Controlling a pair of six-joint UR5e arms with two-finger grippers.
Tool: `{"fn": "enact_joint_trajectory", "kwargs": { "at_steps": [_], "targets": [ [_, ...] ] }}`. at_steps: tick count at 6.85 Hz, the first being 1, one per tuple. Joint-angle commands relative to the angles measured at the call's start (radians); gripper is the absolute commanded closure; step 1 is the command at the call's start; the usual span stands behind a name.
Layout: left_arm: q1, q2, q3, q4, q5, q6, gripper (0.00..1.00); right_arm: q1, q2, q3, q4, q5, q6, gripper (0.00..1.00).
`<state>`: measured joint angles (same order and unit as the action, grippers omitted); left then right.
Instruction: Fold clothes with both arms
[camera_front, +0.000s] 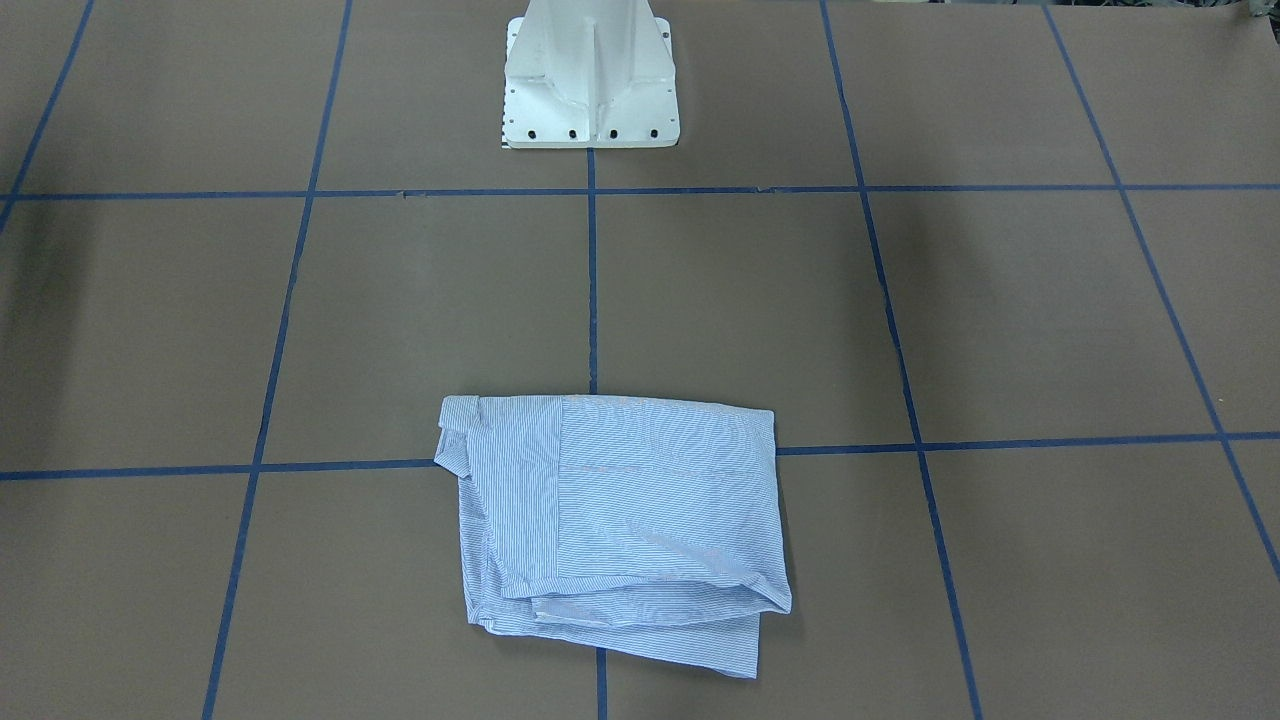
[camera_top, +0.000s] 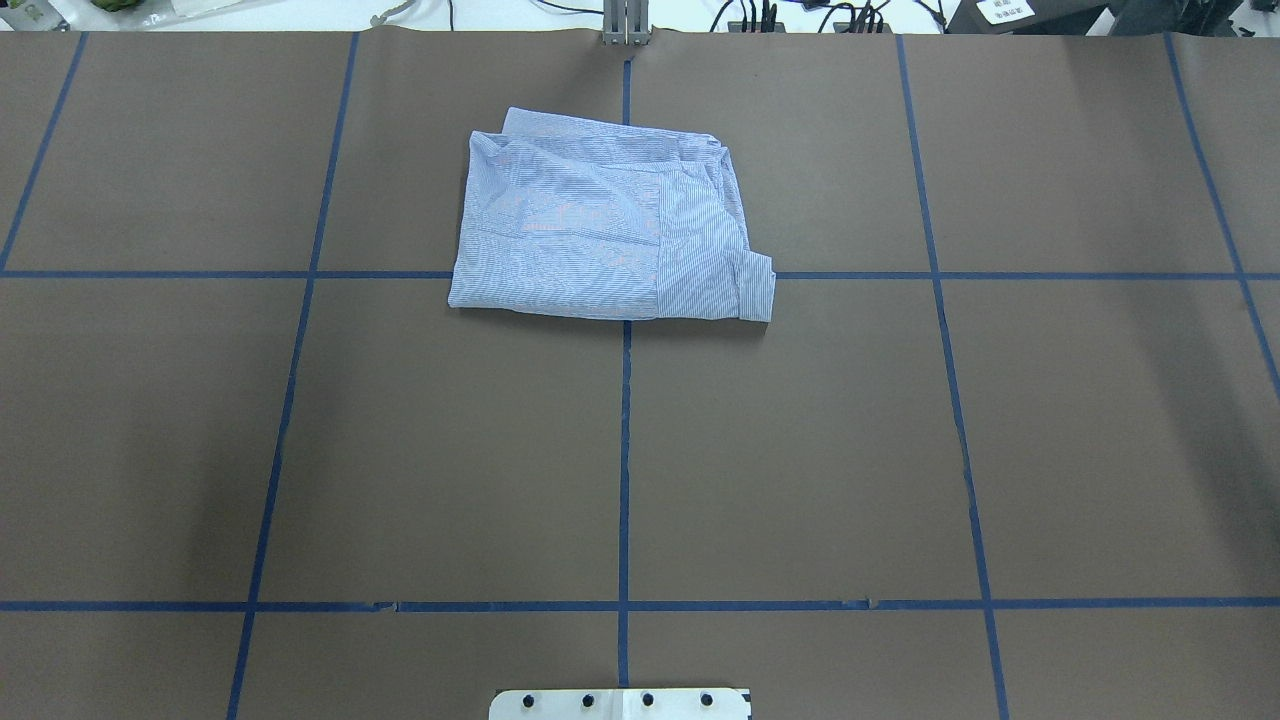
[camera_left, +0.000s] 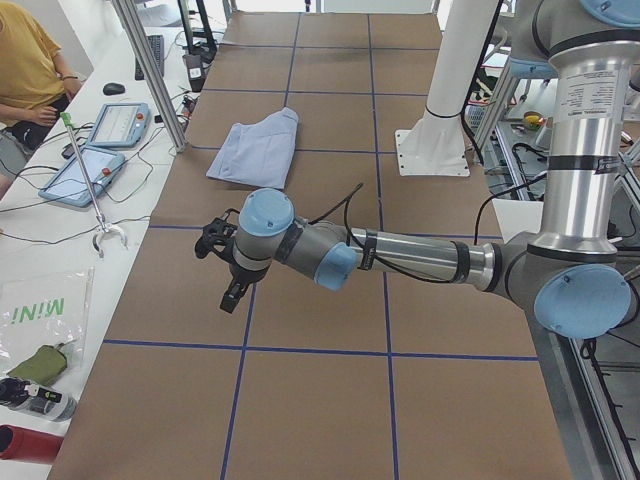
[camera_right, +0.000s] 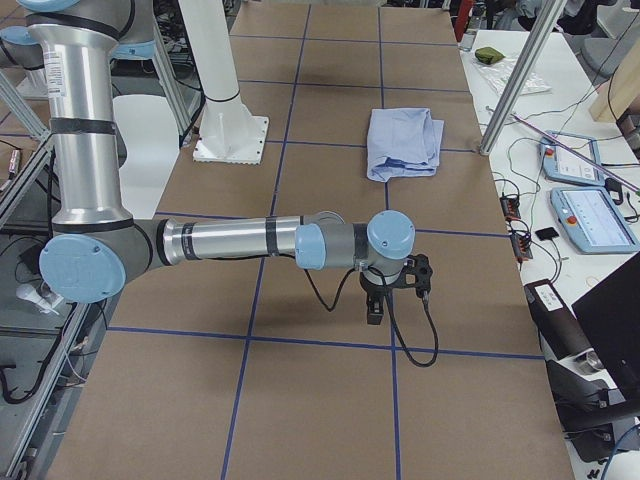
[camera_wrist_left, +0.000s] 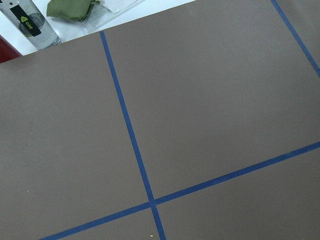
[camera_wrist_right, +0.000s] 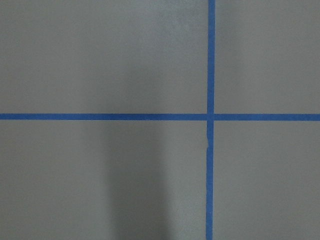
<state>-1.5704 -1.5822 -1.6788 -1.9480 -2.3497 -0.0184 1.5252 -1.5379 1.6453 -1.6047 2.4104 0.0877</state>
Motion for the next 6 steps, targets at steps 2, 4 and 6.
{"fn": "enact_joint_trajectory", "kwargs": {
  "at_steps": [2, 4, 6],
  "targets": [
    [0.001, -0.004, -0.002, 0.0, 0.001, 0.0, 0.0, -0.01, 0.004, 0.014, 0.0, -0.054, -0.002, 0.0],
    [0.001, -0.002, -0.001, 0.0, -0.002, 0.002, 0.0, -0.01, 0.005, 0.016, 0.0, -0.054, -0.012, 0.0],
    [0.001, 0.001, 0.001, 0.0, -0.002, 0.001, 0.0, -0.008, 0.01, 0.022, -0.001, -0.045, -0.011, 0.0]
  ]
}}
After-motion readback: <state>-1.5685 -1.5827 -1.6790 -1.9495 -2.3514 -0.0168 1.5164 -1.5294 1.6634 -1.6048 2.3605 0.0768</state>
